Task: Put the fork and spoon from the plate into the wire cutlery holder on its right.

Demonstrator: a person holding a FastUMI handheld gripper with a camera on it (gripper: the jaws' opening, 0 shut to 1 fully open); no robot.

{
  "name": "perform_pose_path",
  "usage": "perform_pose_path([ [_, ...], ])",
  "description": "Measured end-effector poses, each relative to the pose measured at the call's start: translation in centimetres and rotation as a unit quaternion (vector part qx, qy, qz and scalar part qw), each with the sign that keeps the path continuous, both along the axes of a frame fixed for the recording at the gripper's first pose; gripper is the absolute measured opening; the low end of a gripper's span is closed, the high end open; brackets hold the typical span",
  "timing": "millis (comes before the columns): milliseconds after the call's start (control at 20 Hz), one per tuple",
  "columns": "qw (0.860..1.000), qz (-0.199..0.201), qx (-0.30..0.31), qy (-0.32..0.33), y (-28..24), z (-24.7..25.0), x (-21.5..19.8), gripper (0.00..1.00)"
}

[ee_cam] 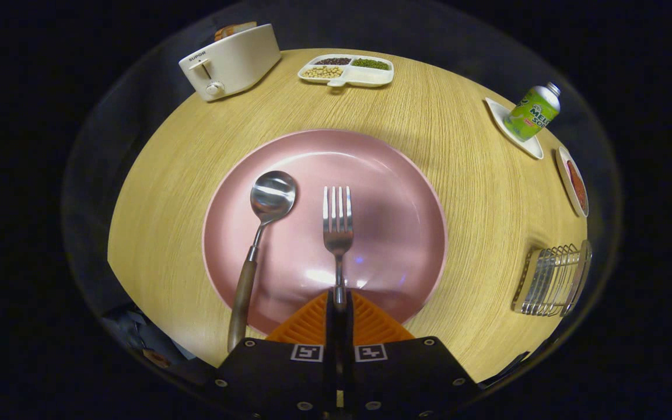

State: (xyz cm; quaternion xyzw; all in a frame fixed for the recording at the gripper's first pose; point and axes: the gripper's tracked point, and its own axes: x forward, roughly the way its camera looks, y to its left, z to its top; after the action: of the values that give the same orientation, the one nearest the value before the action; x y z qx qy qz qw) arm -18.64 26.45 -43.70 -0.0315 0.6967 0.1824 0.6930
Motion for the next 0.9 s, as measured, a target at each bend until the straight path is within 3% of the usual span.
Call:
perform_pose_path([
  [200,0.998,-0.028,0.033,-0.045,-1.3,3.2,1.4,0.05],
  [600,0.986,-0.097,0.038,-0.128,-9.0,10.0,4.7,0.05],
  [900,0.982,-0.126,-0.026,-0.139,-18.9,12.4,5.1,0.05],
])
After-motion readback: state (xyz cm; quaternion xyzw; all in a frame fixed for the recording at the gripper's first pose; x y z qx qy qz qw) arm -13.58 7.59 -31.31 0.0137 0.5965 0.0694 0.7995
